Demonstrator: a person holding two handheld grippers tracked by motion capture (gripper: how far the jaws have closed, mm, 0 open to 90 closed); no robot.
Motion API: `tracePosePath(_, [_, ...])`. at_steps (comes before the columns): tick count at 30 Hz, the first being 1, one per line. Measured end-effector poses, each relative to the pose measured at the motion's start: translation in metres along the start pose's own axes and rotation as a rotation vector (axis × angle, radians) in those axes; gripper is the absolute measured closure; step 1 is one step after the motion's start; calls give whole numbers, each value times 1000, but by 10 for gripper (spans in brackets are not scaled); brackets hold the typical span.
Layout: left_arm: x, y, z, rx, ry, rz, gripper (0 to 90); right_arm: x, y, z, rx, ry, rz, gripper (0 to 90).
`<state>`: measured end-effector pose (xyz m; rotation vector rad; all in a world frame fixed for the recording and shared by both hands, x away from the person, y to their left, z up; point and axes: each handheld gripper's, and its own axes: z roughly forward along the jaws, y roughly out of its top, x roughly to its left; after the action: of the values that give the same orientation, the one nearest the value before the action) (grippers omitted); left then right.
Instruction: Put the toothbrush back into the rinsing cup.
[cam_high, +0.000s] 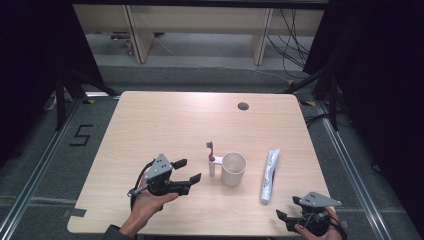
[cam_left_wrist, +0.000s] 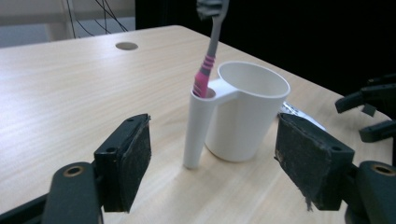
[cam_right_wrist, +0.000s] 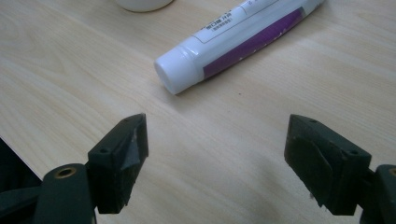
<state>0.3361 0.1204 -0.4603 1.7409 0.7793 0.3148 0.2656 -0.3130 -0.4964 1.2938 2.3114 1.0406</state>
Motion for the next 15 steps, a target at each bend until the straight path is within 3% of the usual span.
tracePosePath(2, [-1,-1,-1,6,1,-1,253,-4,0,1,-8,6,-27,227])
tracePosePath(3, [-2,-3,-3,18,2,-7,249,-2,0,0,-4,2,-4,227])
tracePosePath(5, [-2,-4,-4,22,-5,-6,244,-4,0,1,-7,9,-28,227])
tracePosePath(6, [-3,-5,-5,28,-1,-11,240,0,0,0,0,0,9,227])
tracePosePath(11, [-3,-11,-15,45,12,-15,225,0,0,0,-3,1,-4,227])
tracePosePath(12, [-2,-14,-20,55,23,-23,220,-4,0,1,-8,3,-33,227])
tracePosePath(15, [0,-19,-24,63,30,-31,212,-2,0,0,-5,1,-9,227])
